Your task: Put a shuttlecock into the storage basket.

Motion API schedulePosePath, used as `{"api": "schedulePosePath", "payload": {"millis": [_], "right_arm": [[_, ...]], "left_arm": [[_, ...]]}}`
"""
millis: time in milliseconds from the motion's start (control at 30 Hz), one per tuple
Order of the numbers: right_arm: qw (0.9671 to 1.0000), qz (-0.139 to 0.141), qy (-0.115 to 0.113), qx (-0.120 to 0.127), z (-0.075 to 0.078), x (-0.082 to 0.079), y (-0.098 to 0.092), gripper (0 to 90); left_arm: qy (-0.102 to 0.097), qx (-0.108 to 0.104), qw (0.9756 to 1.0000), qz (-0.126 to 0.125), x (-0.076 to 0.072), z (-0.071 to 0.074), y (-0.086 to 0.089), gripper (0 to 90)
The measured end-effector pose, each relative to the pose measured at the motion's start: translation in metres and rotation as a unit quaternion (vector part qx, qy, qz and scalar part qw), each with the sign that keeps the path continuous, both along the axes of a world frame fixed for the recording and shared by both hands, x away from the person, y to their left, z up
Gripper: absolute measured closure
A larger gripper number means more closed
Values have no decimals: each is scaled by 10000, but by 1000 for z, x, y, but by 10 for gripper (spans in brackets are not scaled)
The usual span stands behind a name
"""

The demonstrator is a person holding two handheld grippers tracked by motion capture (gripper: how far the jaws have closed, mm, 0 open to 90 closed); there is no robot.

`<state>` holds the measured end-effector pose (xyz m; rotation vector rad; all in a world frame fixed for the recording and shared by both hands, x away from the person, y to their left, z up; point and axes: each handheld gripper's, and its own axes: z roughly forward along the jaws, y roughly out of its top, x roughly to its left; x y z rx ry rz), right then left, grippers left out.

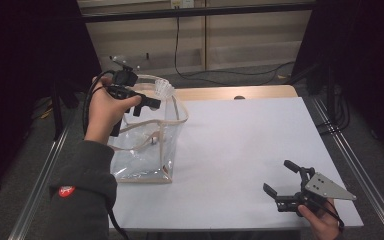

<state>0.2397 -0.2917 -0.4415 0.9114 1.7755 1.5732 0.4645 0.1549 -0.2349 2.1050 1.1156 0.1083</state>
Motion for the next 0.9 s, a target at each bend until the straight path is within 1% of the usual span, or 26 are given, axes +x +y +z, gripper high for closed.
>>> {"api": "schedulePosePath", "payload": {"millis": [67,267,300,533,600,900], "right_arm": [[10000,-3,-4,1,0,0,0,2],[10000,-1,-11,2,0,0,0,2],[10000,0,-7,1,0,0,0,1],[10000,11,-3,13,0,0,0,2],[10000,4,4,9,0,0,0,2],[10000,-6,5,9,0,0,0,2]], "left_arm": [[25,-17,10000,8,0,0,2,655],[11,58,10000,57,-1,-1,6,655],[-3,42,10000,67,-1,0,7,655],[-13,96,9999,86,-1,-1,10,655],[-26,70,9999,104,-1,-2,11,655],[-2,78,9998,156,1,-6,16,655]]}}
